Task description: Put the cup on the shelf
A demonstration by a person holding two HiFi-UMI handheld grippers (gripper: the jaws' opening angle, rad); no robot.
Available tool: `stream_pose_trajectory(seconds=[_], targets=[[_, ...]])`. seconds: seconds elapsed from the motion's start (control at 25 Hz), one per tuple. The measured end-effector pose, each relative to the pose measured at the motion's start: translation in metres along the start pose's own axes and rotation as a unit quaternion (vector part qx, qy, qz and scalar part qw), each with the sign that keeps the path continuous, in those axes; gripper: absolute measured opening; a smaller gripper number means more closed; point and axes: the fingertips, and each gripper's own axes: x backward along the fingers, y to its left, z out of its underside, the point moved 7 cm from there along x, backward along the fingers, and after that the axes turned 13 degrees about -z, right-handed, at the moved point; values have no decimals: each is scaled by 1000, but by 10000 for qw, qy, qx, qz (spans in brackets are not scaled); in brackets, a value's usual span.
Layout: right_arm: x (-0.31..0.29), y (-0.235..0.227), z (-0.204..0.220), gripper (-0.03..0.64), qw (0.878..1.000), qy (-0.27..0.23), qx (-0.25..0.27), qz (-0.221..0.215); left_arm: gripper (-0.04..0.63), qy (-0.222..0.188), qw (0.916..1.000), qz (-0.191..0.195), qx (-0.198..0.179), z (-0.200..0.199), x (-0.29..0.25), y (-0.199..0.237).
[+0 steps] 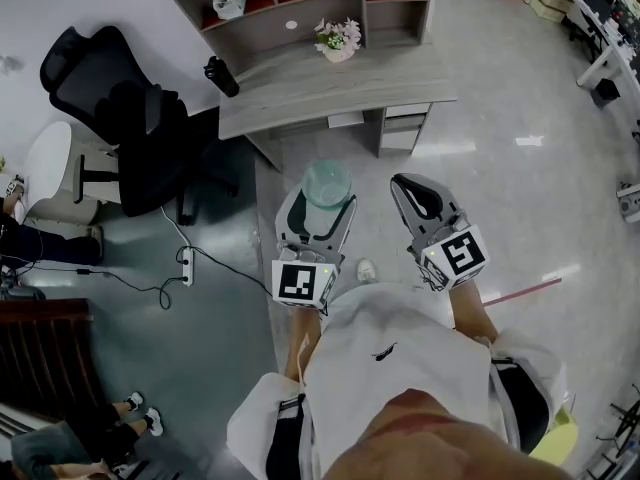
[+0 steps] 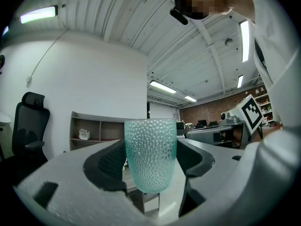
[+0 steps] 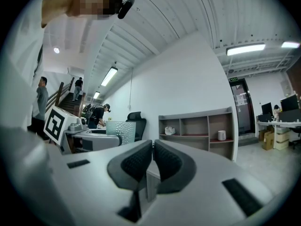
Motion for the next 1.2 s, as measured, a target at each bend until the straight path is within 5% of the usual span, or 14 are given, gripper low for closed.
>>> stream_pose_trajectory(seconds=[1.2], targets=[[-70, -55, 7, 37, 9998, 124, -47, 175, 356, 74, 9999, 36, 67, 14, -77, 54]])
